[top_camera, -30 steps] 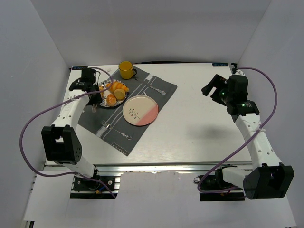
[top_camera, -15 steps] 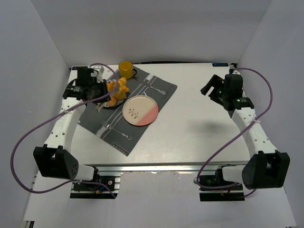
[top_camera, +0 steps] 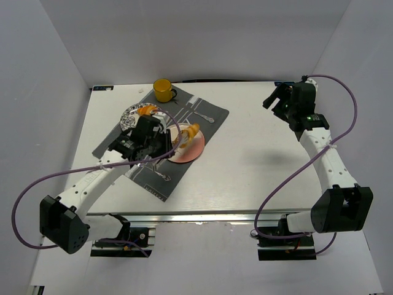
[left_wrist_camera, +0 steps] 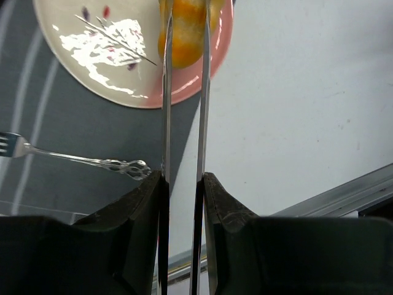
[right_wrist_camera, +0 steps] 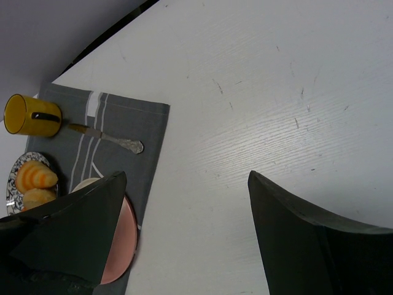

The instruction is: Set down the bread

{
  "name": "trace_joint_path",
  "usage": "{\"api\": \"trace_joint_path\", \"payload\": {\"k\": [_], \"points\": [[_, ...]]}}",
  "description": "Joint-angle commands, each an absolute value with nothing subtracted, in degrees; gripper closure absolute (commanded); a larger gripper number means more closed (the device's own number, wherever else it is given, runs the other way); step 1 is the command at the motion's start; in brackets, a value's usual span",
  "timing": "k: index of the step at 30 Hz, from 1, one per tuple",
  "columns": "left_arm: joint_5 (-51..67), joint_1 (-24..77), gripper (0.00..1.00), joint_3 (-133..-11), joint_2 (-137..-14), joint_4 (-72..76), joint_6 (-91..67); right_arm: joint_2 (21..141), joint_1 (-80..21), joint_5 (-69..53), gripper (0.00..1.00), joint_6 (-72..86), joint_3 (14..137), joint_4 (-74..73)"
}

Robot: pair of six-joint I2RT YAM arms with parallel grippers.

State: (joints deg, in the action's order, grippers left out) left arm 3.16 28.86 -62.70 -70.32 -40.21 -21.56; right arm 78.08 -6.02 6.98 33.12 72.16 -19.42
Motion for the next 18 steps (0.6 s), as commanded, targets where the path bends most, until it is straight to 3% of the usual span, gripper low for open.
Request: {"api": "trace_joint_path", "payload": {"k": [1,18], "points": [[0.79,32.6,0.76,-59.95,-68.73,-32.0,-26.8,77.34,-5.89,7.82,0.13,34.01,72.42,-18.46],[-8.17,37.09,0.76,-56.43,-71.98,-30.85,-28.48,76.55,-5.89,7.21,0.13,33.57,72.25,-18.02]]}}
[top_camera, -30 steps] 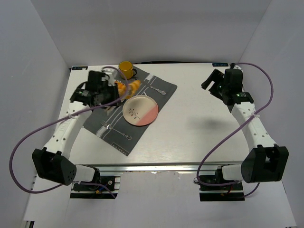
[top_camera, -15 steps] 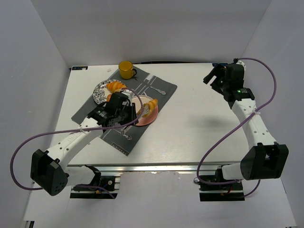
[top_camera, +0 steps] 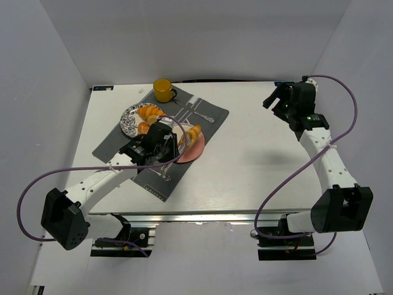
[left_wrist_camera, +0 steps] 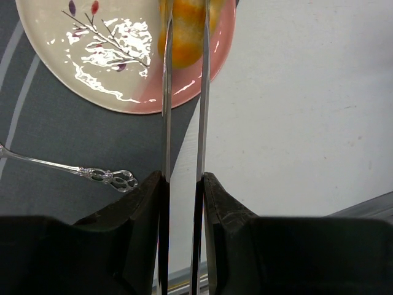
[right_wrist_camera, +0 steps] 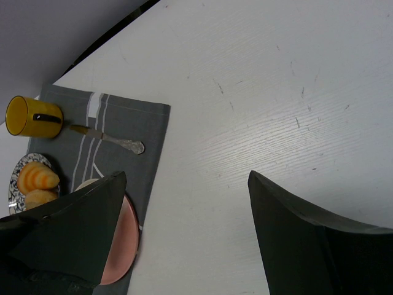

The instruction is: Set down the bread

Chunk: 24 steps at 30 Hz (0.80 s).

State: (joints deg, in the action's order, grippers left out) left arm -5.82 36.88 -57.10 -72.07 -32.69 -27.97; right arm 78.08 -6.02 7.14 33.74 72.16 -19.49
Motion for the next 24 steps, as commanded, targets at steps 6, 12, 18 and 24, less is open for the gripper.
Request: {"api": "trace_joint_path", "payload": {"k": [6,12,18,24], "points": [[-6.77,37.18,0.76,-54.14,-72.33,-30.76,-28.74,76.82,-5.98,7.03,0.13,33.66,72.07,-17.75],[-6.42,37.18,0.62,-53.35,-71.54,-30.67,-28.92,76.99,-5.89,6.59,0.13,33.93,71.72,-17.4],[-6.33,37.18,0.43,-53.0,-70.84,-29.36,-28.83,77.17,-5.98,5.89,0.13,34.36,71.63,-16.96],[-5.71,37.18,0.39,-54.4,-70.49,-29.44,-28.57,77.25,-5.89,5.8,0.13,34.28,71.46,-16.96]]}}
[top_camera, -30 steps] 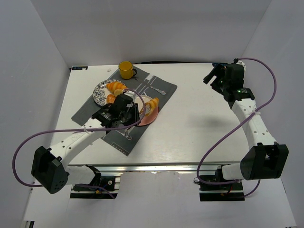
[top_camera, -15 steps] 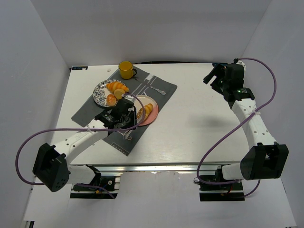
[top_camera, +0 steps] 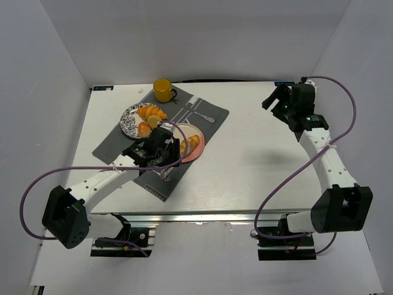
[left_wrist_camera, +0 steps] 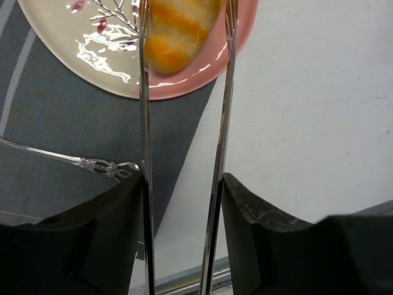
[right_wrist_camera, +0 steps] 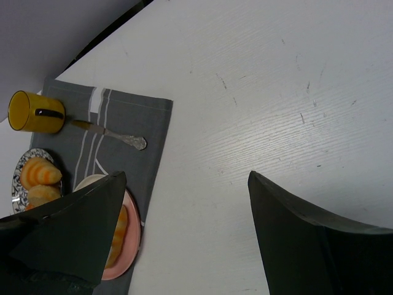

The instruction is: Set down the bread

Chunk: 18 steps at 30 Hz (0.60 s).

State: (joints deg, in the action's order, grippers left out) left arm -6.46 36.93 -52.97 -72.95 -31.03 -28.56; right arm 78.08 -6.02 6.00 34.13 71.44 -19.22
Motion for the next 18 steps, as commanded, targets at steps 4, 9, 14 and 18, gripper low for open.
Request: {"api": "trace_joint_path", "payload": {"k": [4,9,14,18], "points": [[-6.15,37.18,0.39,-55.63,-70.14,-30.41,-28.21,77.34,-5.89,5.63,0.13,34.45,71.46,-16.79],[-10.01,37.18,0.4,-57.56,-68.91,-32.95,-28.65,77.7,-5.98,5.27,0.13,34.45,71.19,-16.61],[-15.46,37.18,0.45,-62.13,-69.17,-37.34,-28.13,77.87,-5.98,4.92,0.13,34.63,71.19,-16.44],[-19.5,37.09,0.45,-64.16,-69.0,-39.37,-28.48,77.87,-5.98,4.83,0.13,34.63,71.1,-16.35]]}}
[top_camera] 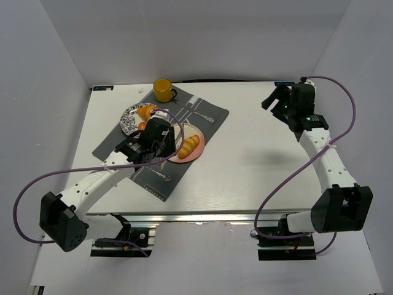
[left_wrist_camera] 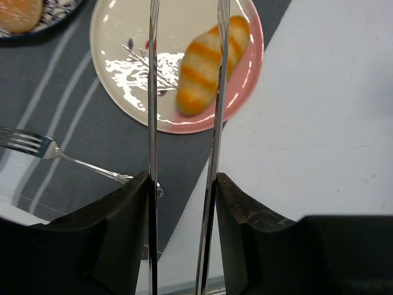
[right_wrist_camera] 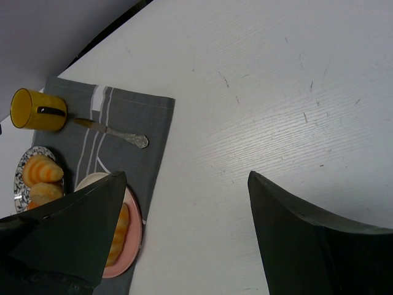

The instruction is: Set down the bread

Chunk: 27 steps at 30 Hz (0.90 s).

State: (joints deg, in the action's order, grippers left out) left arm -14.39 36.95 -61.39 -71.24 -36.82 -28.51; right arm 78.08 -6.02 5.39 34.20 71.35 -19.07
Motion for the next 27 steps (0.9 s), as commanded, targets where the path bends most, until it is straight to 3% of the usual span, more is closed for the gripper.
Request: {"api": "trace_joint_path", "payload": {"k": [1,12,27], "points": [[-20.64,36.57,0.45,-64.51,-68.82,-39.81,-28.48,77.87,-5.89,4.83,0.13,34.63,71.1,-16.35],[-19.86,20.06,0.45,-65.65,-68.46,-44.12,-25.23,78.22,-5.89,3.34,0.13,34.89,70.75,-15.56],[-17.05,15.65,0.41,-63.98,-75.23,-38.32,-24.35,79.36,-5.98,2.29,0.13,34.81,70.49,-14.68]]}}
